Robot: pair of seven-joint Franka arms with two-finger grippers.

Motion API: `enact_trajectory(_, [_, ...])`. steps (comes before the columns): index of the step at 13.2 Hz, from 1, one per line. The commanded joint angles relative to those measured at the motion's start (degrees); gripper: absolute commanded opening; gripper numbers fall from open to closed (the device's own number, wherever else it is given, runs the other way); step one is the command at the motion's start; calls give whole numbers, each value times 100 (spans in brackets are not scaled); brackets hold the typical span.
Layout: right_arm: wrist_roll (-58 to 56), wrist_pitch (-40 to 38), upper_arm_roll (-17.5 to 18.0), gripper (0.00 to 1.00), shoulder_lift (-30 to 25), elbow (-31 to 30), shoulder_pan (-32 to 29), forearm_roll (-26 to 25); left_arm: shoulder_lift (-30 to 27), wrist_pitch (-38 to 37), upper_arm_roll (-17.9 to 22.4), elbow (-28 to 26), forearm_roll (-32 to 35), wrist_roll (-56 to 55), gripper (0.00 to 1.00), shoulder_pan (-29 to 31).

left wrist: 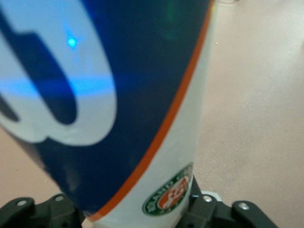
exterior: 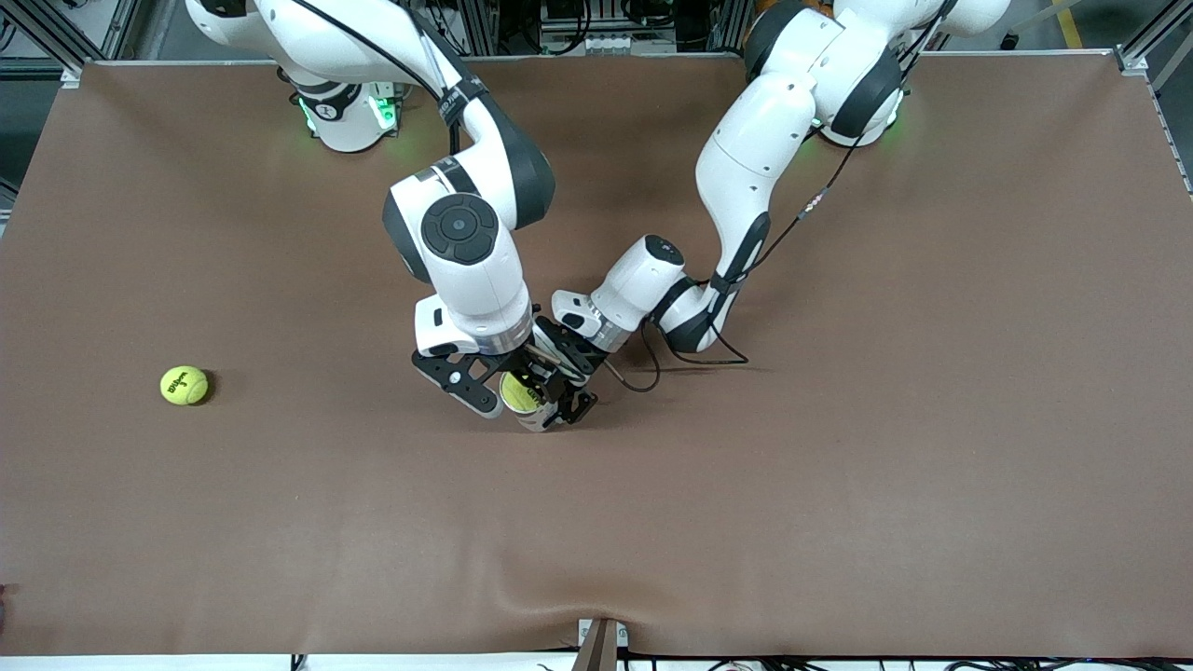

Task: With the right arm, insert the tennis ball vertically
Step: 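Lower the ball into the can and open the right gripper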

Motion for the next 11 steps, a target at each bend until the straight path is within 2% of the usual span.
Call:
enact_trajectory(1, [96,-111,4,100,39,163,10,-100,140,50,82,165,-180,-35,78,-102])
enact_trajectory(6, [-105,-752,-5,100,-146,199,-78,-135,140,50,82,165,-180,-35,79,-102])
enact_trajectory(9, [-754,-1568,-22,100,-216,207,-121,-118,140,50,82,165,-180,-35,79,-102])
enact_trajectory(11, [-1124,-1789,12,100,-548,199,-410,-56,140,50,82,165,-180,-35,79,-102])
